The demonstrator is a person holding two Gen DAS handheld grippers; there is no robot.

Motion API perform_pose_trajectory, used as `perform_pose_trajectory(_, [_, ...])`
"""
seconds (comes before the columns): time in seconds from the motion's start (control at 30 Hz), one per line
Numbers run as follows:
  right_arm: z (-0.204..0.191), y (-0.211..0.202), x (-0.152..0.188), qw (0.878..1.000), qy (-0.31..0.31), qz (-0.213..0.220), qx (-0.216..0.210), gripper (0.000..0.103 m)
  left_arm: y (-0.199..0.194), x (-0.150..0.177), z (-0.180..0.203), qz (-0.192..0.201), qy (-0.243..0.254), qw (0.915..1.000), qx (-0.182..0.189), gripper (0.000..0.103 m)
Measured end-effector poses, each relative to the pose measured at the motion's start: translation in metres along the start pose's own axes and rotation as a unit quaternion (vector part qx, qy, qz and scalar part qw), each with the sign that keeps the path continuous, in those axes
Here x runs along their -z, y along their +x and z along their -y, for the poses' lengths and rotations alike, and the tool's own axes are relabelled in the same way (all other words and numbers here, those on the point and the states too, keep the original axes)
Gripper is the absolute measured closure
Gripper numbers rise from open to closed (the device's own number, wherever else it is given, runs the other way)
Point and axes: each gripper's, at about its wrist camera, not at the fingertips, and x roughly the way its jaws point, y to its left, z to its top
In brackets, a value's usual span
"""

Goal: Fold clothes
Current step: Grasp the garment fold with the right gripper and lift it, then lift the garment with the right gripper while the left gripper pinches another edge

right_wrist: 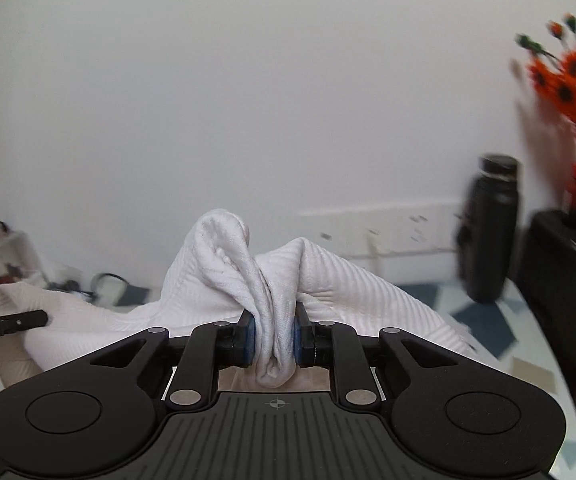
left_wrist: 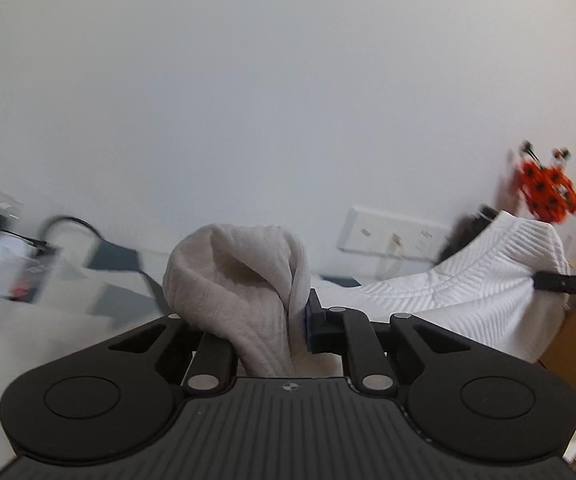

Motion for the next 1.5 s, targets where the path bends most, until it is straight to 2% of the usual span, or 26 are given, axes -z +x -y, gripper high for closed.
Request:
perform_pose_trajectory(0.07, [-0.013,0.014,-0.002,1.000,-0.014,-0.007,-0.013,0.086,-0.007,-0.003,-0.015,0.011,-0.017,0.9997,-0.017,0.089])
perform_pose_trajectory(0.1, [-0.019,0.024,-0.002,1.000,-0.022,-0.013,-0.018,0.082,-0.008,-0.003,-0.022,0.011,-0.024,0.9993,-0.028,0.089])
perform_pose_trajectory(0.27, [-0.034,0.077,0.026,0.996,-0.055,-0.071,0.011,0.040,-0.007,0.012,-0.045,-0.008,-0.043,0.9965,-0.072,0.089])
perform_pose_trajectory(0.4, [-0.030,0.105,0.053,0.990,-0.063,-0.121,0.038,0.027,-0.008,0.022,-0.062,-0.019,-0.071,0.9933,-0.089,0.089])
perform_pose_trajectory(0.5, [-0.015,0.108,0.076,0.986,-0.049,-0.153,0.051,0.021,-0.009,0.027,-0.075,-0.023,-0.086,0.9905,-0.105,0.089])
perform_pose_trajectory(0.7, [0.034,0.088,0.115,0.978,0.022,-0.184,0.098,0.019,-0.006,0.034,-0.084,-0.042,-0.092,0.9872,-0.123,0.089])
perform_pose_trajectory(0.8, [0.051,0.080,0.128,0.971,0.037,-0.194,0.134,0.016,0.003,0.040,-0.083,-0.062,-0.093,0.9852,-0.130,0.089])
perform_pose_trajectory(1.0, [0.069,0.074,0.150,0.965,0.072,-0.212,0.137,0.013,0.016,0.052,-0.071,-0.092,-0.083,0.9838,-0.129,0.089])
perform_pose_trajectory(1.07, [0.069,0.076,0.155,0.965,0.072,-0.216,0.127,0.016,0.018,0.055,-0.066,-0.098,-0.082,0.9836,-0.127,0.089])
perform_pose_trajectory(1.1, [0.067,0.077,0.156,0.966,0.069,-0.218,0.120,0.022,0.019,0.056,-0.064,-0.100,-0.081,0.9836,-0.126,0.089])
perform_pose_trajectory(1.17, [0.063,0.079,0.159,0.968,0.058,-0.223,0.101,0.044,0.022,0.055,-0.061,-0.101,-0.080,0.9838,-0.125,0.089])
perform_pose_trajectory(1.2, [0.058,0.080,0.160,0.968,0.046,-0.230,0.091,0.063,0.024,0.053,-0.060,-0.102,-0.080,0.9839,-0.123,0.089])
perform_pose_trajectory(1.23, [0.052,0.081,0.162,0.967,0.034,-0.237,0.083,0.075,0.027,0.051,-0.059,-0.103,-0.080,0.9840,-0.121,0.089])
perform_pose_trajectory(1.3, [0.039,0.082,0.164,0.966,0.008,-0.252,0.062,0.086,0.038,0.043,-0.057,-0.107,-0.077,0.9847,-0.114,0.089])
perform_pose_trajectory(1.33, [0.030,0.082,0.166,0.964,-0.005,-0.262,0.049,0.090,0.044,0.038,-0.056,-0.109,-0.074,0.9853,-0.110,0.089])
perform_pose_trajectory(1.4, [0.013,0.082,0.169,0.959,-0.031,-0.280,0.021,0.090,0.065,0.028,-0.051,-0.127,-0.051,0.9860,-0.095,0.089])
perform_pose_trajectory(1.5, [-0.015,0.082,0.175,0.949,-0.054,-0.306,-0.044,0.090,0.103,0.017,-0.032,-0.160,-0.005,0.9847,-0.069,0.089])
